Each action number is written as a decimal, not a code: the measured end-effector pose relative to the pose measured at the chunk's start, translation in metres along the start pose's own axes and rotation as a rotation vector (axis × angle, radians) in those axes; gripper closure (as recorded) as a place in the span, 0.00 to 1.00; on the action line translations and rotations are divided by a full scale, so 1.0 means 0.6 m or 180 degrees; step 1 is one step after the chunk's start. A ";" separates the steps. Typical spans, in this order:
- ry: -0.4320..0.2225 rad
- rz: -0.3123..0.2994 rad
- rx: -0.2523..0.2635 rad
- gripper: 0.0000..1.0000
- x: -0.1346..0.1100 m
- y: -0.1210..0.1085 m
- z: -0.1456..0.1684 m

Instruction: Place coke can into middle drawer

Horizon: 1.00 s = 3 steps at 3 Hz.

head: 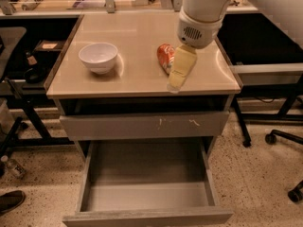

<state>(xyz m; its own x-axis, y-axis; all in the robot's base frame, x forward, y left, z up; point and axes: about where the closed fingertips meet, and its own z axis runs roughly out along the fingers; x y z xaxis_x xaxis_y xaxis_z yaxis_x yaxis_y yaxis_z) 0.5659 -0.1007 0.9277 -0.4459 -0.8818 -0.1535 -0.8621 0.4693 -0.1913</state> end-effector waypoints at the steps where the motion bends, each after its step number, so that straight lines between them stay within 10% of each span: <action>1: -0.0003 0.0000 -0.0001 0.00 -0.004 0.002 0.001; 3: -0.0013 0.0353 -0.0188 0.00 -0.043 -0.058 0.057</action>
Offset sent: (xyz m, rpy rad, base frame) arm 0.0306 -0.0030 -0.0237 0.0624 0.0648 -0.0857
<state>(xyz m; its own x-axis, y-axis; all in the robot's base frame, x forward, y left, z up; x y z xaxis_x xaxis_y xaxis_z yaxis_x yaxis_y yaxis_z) 0.6159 -0.0925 0.9052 -0.5384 -0.8244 -0.1747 -0.8203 0.5602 -0.1154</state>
